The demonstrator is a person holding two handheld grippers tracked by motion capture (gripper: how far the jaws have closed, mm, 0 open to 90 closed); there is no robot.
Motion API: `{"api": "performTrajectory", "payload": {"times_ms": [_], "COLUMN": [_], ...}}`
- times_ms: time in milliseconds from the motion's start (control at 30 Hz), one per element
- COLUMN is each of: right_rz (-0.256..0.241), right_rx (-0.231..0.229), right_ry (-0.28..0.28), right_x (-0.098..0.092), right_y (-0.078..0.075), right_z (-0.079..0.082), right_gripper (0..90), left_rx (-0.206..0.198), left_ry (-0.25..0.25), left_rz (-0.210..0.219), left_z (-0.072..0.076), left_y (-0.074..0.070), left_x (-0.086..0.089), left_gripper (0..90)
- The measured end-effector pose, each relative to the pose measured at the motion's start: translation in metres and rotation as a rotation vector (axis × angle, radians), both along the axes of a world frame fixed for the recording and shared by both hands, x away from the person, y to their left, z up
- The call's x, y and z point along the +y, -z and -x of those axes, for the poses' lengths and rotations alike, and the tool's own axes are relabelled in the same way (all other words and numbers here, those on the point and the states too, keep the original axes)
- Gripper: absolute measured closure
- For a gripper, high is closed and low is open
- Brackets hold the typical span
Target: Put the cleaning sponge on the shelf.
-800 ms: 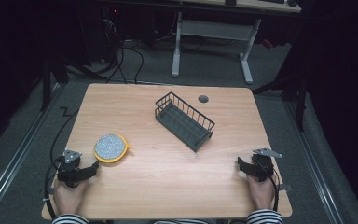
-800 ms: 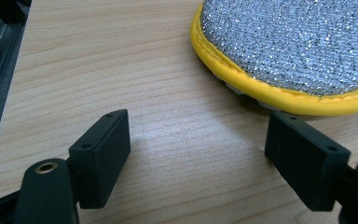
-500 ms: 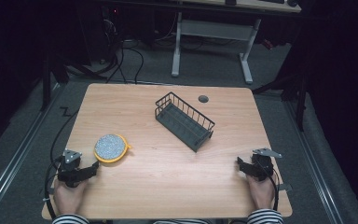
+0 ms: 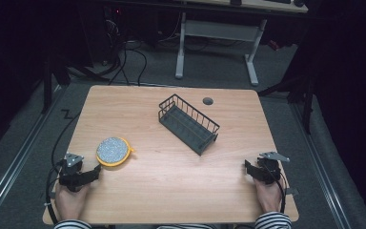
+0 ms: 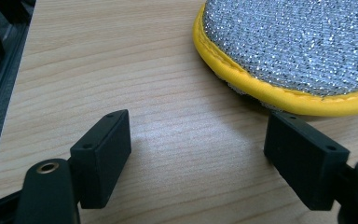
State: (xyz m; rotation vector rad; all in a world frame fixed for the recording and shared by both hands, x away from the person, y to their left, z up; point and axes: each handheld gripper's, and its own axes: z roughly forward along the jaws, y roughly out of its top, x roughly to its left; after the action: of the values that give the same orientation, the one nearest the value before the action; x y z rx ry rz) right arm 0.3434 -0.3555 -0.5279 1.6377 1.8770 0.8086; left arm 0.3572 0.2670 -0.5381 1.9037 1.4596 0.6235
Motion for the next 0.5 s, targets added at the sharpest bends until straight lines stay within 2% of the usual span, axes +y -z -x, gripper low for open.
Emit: {"api": "performTrajectory", "payload": {"times_ms": [67, 133, 267, 500], "right_rz": [-0.025, -0.023, -0.039, -0.088], "right_rx": [0.012, 0.019, -0.008, -0.05], "right_ry": [-0.003, -0.017, -0.058, -0.164], "right_x": [-0.001, 0.0, 0.004, 0.021], "right_y": [-0.002, -0.005, -0.019, -0.05], "right_z": [0.0, -0.002, -0.007, -0.031], "right_gripper": [46.5, 47.6, 49.7, 52.3], "left_rx": [0.002, 0.002, 0.002, 0.002], "left_ry": [0.001, 0.001, 0.002, 0.002], "left_rz": [0.001, 0.001, 0.002, 0.002], "left_z": [0.0, 0.0, 0.0, 0.0], "left_y": [0.0, 0.0, 0.0, 0.0], "left_x": [0.0, 0.0, 0.0, 0.0], "left_gripper": [23.3, 23.3, 23.3, 23.3]}}
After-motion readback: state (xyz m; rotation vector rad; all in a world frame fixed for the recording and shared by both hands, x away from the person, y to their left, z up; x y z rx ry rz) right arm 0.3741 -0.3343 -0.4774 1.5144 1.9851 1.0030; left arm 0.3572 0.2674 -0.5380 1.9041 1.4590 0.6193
